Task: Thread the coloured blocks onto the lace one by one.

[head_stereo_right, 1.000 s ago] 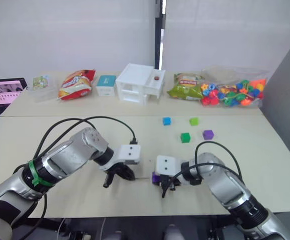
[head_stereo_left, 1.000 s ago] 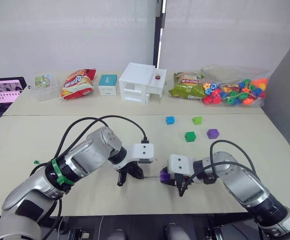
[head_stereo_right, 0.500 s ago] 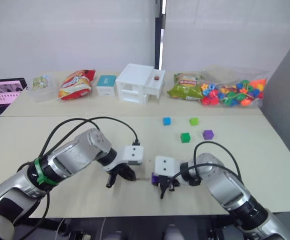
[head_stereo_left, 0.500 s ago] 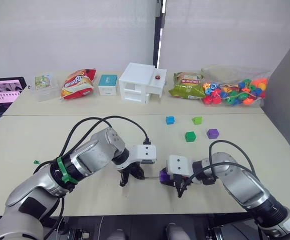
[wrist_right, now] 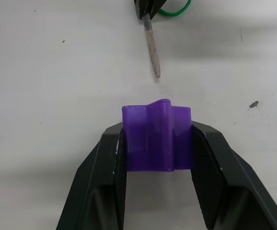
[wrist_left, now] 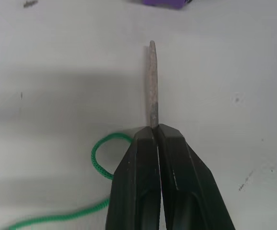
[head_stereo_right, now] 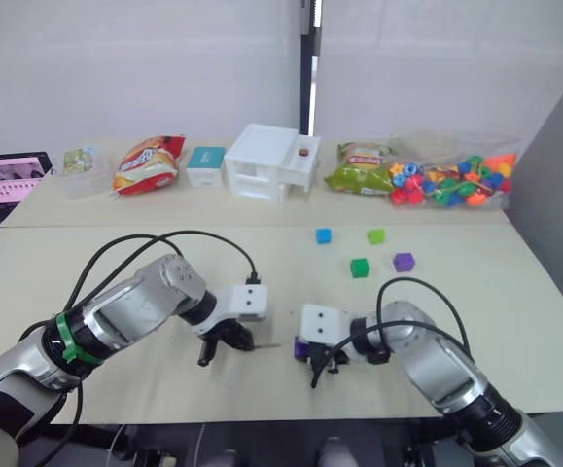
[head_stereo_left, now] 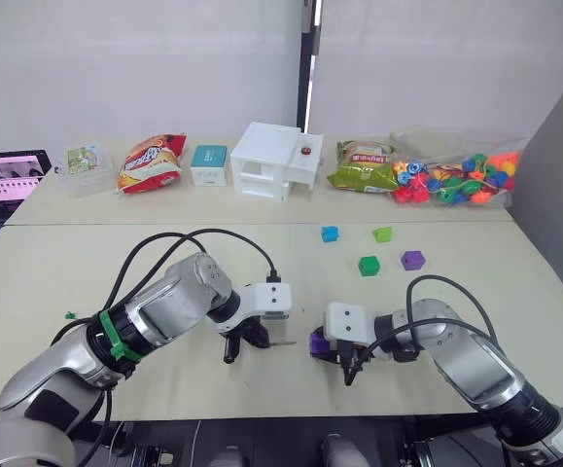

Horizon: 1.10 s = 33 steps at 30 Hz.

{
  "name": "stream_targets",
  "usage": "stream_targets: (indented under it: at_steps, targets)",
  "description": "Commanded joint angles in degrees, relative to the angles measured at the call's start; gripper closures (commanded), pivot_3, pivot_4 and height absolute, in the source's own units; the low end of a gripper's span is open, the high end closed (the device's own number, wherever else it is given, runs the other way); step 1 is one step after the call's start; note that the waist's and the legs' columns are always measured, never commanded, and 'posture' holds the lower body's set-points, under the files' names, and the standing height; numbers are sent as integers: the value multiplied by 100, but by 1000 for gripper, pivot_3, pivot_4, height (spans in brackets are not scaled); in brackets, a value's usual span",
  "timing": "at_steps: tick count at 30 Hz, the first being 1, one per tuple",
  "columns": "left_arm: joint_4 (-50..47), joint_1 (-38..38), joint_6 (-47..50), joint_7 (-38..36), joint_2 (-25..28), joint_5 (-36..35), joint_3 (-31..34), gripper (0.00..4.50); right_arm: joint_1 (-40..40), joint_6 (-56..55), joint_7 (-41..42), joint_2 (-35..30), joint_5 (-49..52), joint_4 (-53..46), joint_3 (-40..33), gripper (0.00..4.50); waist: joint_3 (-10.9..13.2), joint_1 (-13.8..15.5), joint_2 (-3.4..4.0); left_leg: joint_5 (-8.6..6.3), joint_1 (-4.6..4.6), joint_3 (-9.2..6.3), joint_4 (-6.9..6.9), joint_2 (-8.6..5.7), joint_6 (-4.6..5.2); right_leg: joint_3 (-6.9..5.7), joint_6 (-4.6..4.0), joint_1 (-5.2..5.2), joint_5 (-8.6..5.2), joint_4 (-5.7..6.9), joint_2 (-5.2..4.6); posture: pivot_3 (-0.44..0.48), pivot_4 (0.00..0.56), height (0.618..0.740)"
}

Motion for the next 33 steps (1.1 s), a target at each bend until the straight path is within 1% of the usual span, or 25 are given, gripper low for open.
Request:
stream_targets:
  at_steps: [1,15,23,33]
  targets:
    - [-294,-66,113,-36,-27,-76,-1,4500,11,56,-25,-24,-8,-206,-11,3158,0,2,0,0,0,0,0,0,0,0,0,0,0,0,0,0,150,740]
    - [-26,-362,90,-22,-326,-58,-163,4500,-94,124,-38,93,-145,-327,284,3158,0,-13,0,0,1,0,1,2,0,0,0,0,0,2,3,0,150,740]
    - [82,-403,7,-36,-299,-23,-158,4500,-25,109,-11,18,-160,-329,262,3158,0,-10,0,0,1,0,1,1,0,0,0,-1,0,3,2,0,150,740]
    - [-24,-440,61,-50,-270,-76,-85,4500,-54,80,0,19,-171,-281,279,3158,0,-5,0,0,1,0,1,1,0,0,0,0,0,3,1,0,150,740]
